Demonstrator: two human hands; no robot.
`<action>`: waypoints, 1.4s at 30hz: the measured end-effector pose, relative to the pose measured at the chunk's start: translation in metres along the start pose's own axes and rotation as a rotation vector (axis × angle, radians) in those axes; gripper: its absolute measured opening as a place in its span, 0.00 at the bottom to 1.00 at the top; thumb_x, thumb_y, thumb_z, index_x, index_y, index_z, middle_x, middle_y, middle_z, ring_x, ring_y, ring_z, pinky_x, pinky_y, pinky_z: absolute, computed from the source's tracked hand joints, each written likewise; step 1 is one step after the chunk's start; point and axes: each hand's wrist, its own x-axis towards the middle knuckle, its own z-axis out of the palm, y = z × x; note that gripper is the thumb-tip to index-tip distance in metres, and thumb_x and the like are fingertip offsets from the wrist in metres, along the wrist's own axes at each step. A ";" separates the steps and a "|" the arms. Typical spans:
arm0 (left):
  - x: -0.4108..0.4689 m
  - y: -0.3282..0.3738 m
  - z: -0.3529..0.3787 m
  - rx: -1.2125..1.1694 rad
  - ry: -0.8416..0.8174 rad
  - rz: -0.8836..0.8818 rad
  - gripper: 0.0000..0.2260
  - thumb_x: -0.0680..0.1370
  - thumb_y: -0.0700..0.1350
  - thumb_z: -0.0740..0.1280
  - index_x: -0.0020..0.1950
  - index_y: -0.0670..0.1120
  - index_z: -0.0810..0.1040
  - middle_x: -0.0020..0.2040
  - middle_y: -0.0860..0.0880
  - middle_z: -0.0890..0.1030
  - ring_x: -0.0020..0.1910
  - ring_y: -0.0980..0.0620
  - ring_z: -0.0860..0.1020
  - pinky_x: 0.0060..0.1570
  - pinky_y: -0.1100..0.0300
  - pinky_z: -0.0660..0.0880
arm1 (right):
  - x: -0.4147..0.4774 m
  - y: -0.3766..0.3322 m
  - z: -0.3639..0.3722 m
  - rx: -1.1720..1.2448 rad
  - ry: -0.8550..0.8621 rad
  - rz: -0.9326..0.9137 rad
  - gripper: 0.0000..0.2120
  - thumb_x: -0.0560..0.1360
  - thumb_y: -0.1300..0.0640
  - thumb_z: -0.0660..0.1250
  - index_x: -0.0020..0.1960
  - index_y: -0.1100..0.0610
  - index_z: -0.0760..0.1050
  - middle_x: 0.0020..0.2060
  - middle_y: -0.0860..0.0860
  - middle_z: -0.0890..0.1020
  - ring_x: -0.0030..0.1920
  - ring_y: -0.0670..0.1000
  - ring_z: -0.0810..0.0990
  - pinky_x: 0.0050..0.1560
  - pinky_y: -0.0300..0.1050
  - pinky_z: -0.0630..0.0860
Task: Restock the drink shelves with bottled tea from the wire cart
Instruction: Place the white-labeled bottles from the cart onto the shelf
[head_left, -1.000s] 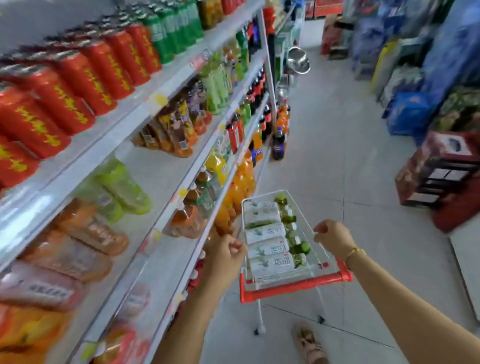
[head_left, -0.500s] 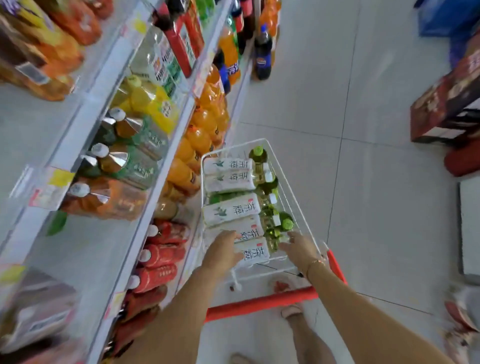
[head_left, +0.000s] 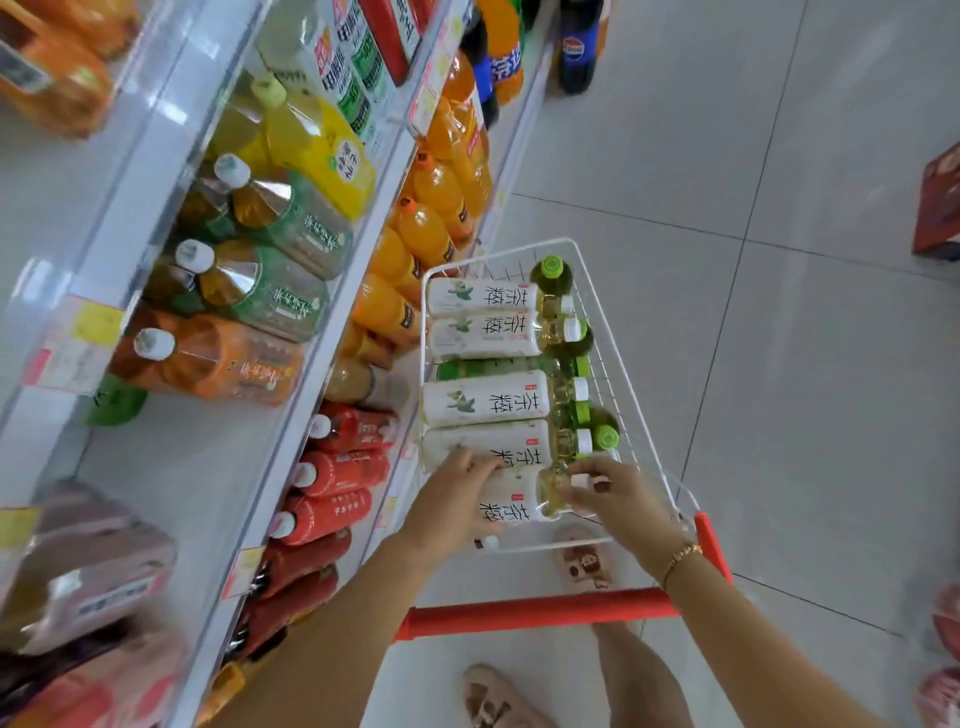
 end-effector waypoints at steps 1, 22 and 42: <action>-0.002 0.000 0.003 -0.002 0.026 0.003 0.35 0.66 0.52 0.76 0.70 0.49 0.67 0.63 0.50 0.69 0.62 0.54 0.70 0.60 0.65 0.66 | -0.005 -0.006 0.004 0.052 0.004 0.003 0.09 0.71 0.58 0.72 0.50 0.54 0.78 0.42 0.49 0.81 0.40 0.49 0.79 0.38 0.39 0.75; -0.035 -0.014 -0.061 -0.865 0.661 -0.477 0.28 0.64 0.43 0.79 0.60 0.47 0.71 0.49 0.54 0.78 0.43 0.64 0.77 0.30 0.73 0.74 | 0.049 -0.015 0.075 1.029 0.162 0.510 0.11 0.71 0.59 0.72 0.46 0.62 0.72 0.48 0.59 0.78 0.42 0.54 0.78 0.52 0.47 0.77; -0.176 0.026 -0.150 -0.877 0.954 -0.548 0.27 0.65 0.46 0.78 0.60 0.46 0.71 0.59 0.49 0.78 0.51 0.56 0.74 0.35 0.73 0.69 | -0.097 -0.146 0.053 -0.018 0.208 -0.585 0.31 0.59 0.44 0.78 0.58 0.46 0.72 0.49 0.42 0.81 0.47 0.45 0.81 0.46 0.46 0.80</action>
